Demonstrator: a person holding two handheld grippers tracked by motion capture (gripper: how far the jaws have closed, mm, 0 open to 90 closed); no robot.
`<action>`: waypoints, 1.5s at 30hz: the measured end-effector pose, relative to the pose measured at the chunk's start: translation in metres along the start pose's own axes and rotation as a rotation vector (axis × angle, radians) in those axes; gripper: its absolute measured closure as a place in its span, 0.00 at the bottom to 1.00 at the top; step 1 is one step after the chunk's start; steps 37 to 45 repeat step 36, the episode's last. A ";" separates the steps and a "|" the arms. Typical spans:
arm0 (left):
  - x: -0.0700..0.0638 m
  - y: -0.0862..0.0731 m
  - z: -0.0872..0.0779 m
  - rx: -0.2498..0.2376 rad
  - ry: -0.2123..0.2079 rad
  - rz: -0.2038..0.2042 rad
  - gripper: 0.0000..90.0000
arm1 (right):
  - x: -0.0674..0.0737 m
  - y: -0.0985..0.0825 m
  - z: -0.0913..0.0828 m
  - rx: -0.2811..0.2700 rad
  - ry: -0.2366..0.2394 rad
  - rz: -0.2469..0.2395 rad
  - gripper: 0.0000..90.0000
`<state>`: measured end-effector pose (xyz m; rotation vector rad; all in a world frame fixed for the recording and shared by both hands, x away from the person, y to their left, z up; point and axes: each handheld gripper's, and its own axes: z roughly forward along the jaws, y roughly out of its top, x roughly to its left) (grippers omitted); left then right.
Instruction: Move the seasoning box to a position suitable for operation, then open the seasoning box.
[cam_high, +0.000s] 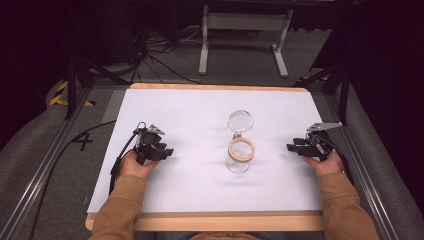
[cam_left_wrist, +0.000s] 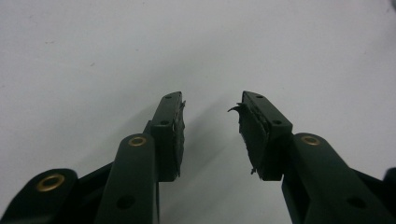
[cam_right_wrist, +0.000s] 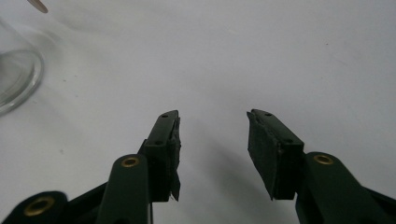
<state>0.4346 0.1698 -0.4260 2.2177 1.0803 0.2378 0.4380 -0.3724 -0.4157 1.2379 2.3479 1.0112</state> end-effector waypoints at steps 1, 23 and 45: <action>0.000 0.000 0.000 -0.008 0.001 -0.003 0.67 | 0.001 0.000 0.000 0.006 0.000 -0.002 0.59; 0.002 0.001 0.007 -0.009 0.006 0.010 0.62 | 0.005 -0.002 0.001 0.016 -0.006 -0.026 0.56; 0.003 0.000 0.008 -0.005 0.017 0.012 0.59 | 0.004 -0.003 0.003 0.009 -0.013 -0.026 0.50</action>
